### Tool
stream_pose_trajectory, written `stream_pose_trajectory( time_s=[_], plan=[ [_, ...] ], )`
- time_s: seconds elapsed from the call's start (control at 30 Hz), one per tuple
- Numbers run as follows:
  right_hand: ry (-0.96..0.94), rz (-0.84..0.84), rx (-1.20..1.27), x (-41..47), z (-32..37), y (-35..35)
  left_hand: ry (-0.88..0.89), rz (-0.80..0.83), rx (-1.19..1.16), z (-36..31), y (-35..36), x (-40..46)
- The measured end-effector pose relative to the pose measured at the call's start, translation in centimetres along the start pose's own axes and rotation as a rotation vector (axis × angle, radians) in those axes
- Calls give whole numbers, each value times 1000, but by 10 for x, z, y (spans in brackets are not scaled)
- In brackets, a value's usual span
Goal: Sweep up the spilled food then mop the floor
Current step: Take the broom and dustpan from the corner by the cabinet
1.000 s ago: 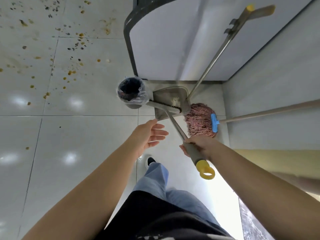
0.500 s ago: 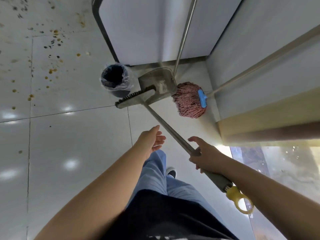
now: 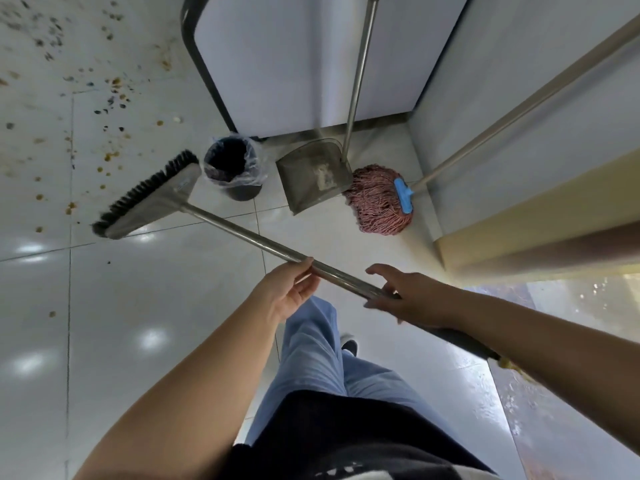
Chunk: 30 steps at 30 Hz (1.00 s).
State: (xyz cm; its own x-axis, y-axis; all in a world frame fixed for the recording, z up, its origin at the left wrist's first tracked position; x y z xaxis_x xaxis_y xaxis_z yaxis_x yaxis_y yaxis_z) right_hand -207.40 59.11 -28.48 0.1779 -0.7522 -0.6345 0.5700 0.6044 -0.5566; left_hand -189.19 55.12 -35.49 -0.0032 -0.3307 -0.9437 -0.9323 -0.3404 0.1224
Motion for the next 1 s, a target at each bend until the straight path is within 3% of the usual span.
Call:
stream_pose_trajectory(
  time_s=[0.13,0.3,0.5,0.63,1.0],
  plan=[
    [34,32,-302,31,20,0,24,60,-2,8,12,-3],
    [247,187,113,52,31,2,33,46,16,-2,5,4],
    [394,187,360,72,17,-23,71,-33,580,-40,17,12],
    [497,122,409,91,4,-61,162,-60,678,-96,35,14],
    [310,106,68,120,-25,-190,332,39,682,-194,175,2]
  ],
)
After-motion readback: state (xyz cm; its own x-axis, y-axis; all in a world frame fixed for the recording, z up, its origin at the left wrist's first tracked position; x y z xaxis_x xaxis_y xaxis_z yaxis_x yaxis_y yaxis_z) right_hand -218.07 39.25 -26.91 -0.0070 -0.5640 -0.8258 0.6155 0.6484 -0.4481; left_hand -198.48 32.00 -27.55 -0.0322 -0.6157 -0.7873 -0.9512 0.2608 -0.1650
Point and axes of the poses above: each hand's wrist, its own x-axis towards the middle knuckle, its own y-axis out of the palm, z = x × y, the point moved 5 cm from there along x, towards the middle knuckle, and after that the axes turned 10 degrees about -z, right-handed, at the moved point
